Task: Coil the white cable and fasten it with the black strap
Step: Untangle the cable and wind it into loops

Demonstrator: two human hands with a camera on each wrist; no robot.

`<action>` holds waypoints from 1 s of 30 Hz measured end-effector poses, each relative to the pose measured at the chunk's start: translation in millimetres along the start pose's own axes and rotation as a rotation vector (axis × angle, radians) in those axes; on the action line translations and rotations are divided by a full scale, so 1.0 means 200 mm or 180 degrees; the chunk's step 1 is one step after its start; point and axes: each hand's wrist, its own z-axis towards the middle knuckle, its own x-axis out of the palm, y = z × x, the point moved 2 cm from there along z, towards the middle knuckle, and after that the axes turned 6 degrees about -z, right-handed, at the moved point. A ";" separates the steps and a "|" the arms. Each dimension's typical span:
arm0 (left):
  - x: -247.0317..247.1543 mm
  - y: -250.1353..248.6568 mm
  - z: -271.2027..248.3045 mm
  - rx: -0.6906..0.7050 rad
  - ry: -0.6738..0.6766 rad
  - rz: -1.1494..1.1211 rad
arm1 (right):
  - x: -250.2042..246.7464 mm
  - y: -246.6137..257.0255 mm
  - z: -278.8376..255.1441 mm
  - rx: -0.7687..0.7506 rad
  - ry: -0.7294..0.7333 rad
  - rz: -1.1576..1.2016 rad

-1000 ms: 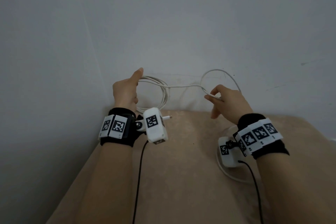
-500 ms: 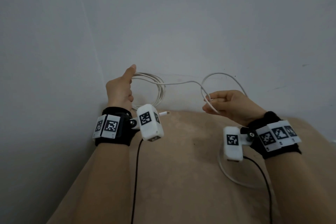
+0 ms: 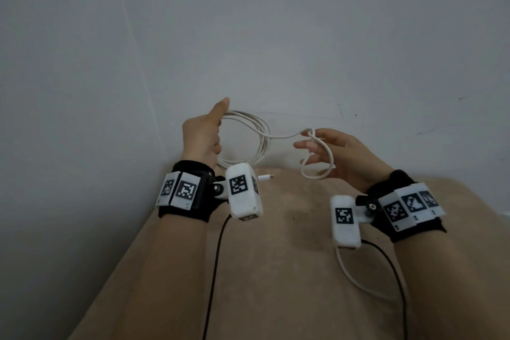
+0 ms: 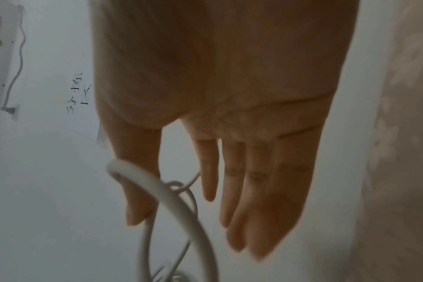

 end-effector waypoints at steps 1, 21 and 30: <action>0.01 0.00 0.00 -0.0007 0.0025 -0.0002 | 0.00 0.00 0.00 -0.0048 -0.0103 0.0131; 0.09 0.02 -0.06 -0.0201 0.0270 -0.0005 | 0.08 -0.01 0.02 -0.0214 -0.0453 0.3088; 0.03 -0.12 -0.28 -0.0626 -0.0081 -0.0672 | 0.13 0.14 -0.25 0.0242 -0.0560 0.3322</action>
